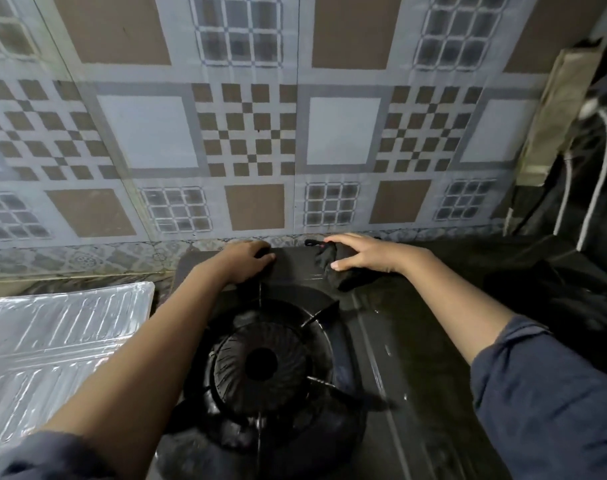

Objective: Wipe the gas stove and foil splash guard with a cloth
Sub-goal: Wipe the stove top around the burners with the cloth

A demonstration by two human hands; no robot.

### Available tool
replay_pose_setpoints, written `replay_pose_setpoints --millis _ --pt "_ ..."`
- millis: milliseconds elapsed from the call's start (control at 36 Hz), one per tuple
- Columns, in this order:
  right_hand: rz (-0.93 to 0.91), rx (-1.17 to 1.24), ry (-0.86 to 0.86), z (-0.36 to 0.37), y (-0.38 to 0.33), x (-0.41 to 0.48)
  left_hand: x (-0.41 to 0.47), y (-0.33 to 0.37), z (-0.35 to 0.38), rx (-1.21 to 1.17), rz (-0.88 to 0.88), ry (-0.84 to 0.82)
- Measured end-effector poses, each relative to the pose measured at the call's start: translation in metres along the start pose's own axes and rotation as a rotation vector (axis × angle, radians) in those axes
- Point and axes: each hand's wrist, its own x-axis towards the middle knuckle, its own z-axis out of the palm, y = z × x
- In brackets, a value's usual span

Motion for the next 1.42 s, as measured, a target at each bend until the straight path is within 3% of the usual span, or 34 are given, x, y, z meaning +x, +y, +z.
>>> replay_pose_setpoints --millis 139,417,667,972,1222,1417 --pt "0.020 -0.123 0.046 0.002 -0.004 -0.005 0.003 0.013 0.003 -0.004 0.016 0.032" --pt "0.085 -0.257 0.448 0.045 -0.021 0.013 0.000 0.009 0.007 -0.035 0.025 0.084" --pt "-0.267 -0.232 0.360 0.051 -0.022 0.018 0.000 0.008 0.011 -0.123 0.016 0.128" --pt "-0.439 -0.209 0.262 0.048 0.002 0.000 -0.001 0.009 0.010 -0.113 0.022 0.134" --pt "-0.422 -0.158 0.288 0.044 0.034 -0.031 0.003 0.017 0.005 -0.104 -0.038 0.065" --pt "-0.211 -0.147 0.484 0.040 0.055 -0.044 0.009 0.033 -0.002 -0.010 -0.068 -0.003"
